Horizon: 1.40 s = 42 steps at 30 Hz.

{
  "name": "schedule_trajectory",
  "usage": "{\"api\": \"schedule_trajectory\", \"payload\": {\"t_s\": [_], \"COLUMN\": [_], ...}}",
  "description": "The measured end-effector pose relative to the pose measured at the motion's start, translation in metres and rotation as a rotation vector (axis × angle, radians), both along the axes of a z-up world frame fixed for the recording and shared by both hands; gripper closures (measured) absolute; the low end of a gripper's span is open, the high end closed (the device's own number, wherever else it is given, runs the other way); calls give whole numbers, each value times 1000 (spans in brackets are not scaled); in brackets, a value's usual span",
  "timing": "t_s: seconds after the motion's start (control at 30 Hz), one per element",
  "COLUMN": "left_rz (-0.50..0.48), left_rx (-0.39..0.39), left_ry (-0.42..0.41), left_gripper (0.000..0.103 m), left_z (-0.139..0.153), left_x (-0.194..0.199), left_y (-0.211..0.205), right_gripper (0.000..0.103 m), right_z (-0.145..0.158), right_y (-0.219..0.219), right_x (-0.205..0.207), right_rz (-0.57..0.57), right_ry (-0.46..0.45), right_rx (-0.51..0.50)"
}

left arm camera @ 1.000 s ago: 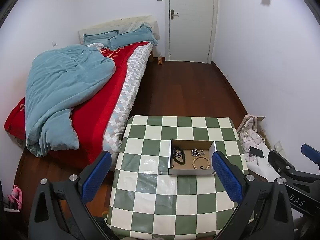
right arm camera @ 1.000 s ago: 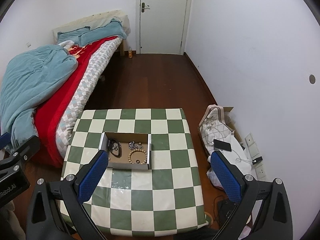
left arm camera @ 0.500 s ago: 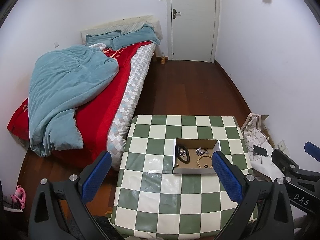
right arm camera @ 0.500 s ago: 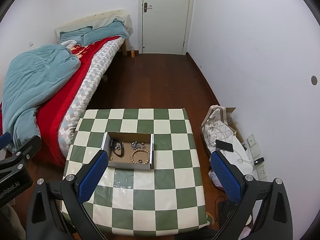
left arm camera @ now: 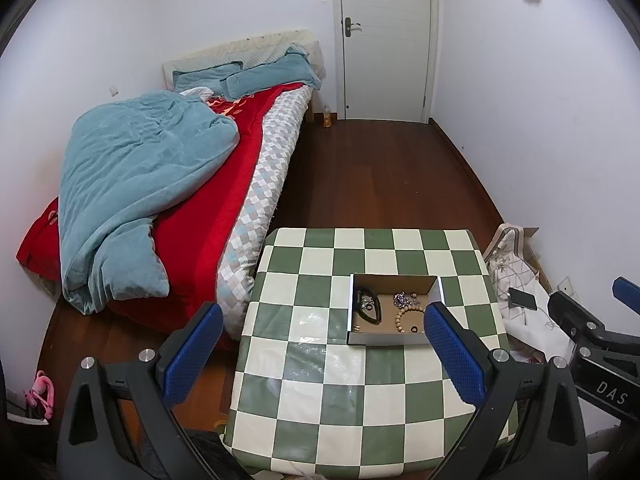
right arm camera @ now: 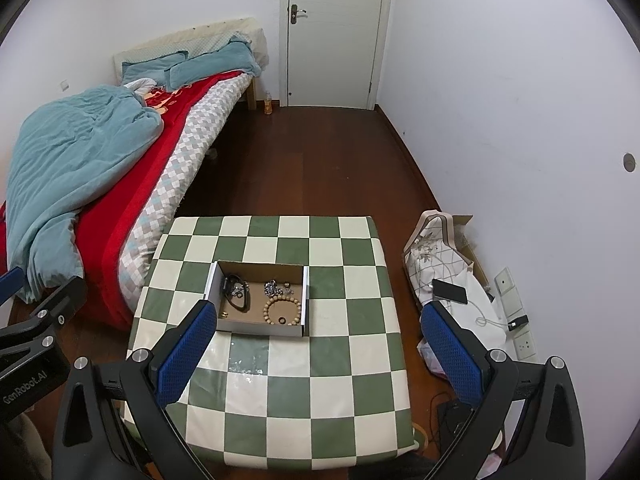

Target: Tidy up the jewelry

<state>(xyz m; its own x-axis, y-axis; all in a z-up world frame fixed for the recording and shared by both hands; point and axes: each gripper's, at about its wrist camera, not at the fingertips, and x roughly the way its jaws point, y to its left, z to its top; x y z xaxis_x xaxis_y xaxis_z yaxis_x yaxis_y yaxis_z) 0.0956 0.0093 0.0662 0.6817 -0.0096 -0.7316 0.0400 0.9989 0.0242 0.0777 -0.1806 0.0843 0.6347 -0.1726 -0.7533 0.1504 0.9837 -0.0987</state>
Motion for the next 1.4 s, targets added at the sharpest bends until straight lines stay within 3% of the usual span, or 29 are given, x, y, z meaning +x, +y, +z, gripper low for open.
{"api": "schedule_trajectory", "payload": {"t_s": [1.4], "left_rz": [6], "left_rx": [5], "left_ry": [3], "left_gripper": [0], "left_z": [-1], "left_x": [-5], "left_y": [3], "right_gripper": [0], "right_z": [7], "right_y": [2], "right_x": [-3], "right_rz": [4], "right_ry": [-4], "right_rx": [7]}}
